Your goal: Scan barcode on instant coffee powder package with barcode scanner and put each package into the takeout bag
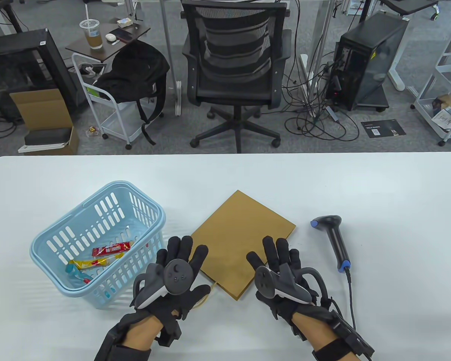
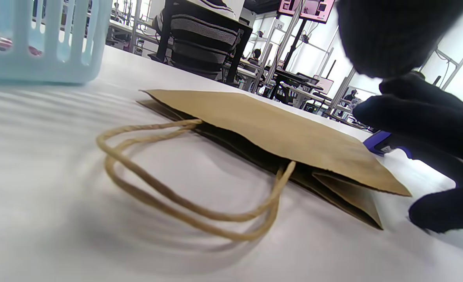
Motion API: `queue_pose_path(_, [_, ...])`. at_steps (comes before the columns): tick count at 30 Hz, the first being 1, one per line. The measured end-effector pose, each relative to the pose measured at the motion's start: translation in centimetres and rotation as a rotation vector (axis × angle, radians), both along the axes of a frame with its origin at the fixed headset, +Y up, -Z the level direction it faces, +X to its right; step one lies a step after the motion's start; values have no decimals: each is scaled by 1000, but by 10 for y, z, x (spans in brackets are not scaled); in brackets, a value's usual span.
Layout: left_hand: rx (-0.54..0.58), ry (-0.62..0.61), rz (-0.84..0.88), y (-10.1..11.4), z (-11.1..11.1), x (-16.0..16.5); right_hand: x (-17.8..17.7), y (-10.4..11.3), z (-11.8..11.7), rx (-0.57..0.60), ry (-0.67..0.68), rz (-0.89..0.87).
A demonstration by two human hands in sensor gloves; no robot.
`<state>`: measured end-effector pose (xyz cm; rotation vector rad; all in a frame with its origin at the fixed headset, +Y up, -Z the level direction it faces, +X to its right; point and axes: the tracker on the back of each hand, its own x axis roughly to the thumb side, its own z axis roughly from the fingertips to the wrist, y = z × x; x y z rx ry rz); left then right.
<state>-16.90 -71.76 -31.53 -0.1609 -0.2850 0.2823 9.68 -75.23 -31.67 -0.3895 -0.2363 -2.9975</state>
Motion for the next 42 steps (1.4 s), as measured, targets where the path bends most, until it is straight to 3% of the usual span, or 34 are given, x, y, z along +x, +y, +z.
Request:
queue_pose_path(4, [22, -2, 98, 4, -1, -7, -11, 2, 6, -29, 35, 28])
queue_pose_path(9, [21, -1, 101, 3, -1, -7, -25, 3, 12, 5, 88, 52])
queue_pose_path(18, [52, -6, 202, 8, -1, -11, -49, 13, 28, 346, 303, 47])
queue_pose_path(23, [84, -6, 271, 12, -1, -15, -55, 14, 32, 381, 369, -1])
queue_pose_path(27, [93, -12, 310, 12, -2, -17, -54, 9, 28, 403, 368, 0])
queue_pose_path(35, [122, -8, 416, 12, -3, -24, -19, 35, 22, 505, 329, -226])
queue_pose_path(42, [183, -1, 525, 14, -2, -30, 13, 45, 11, 519, 227, -331])
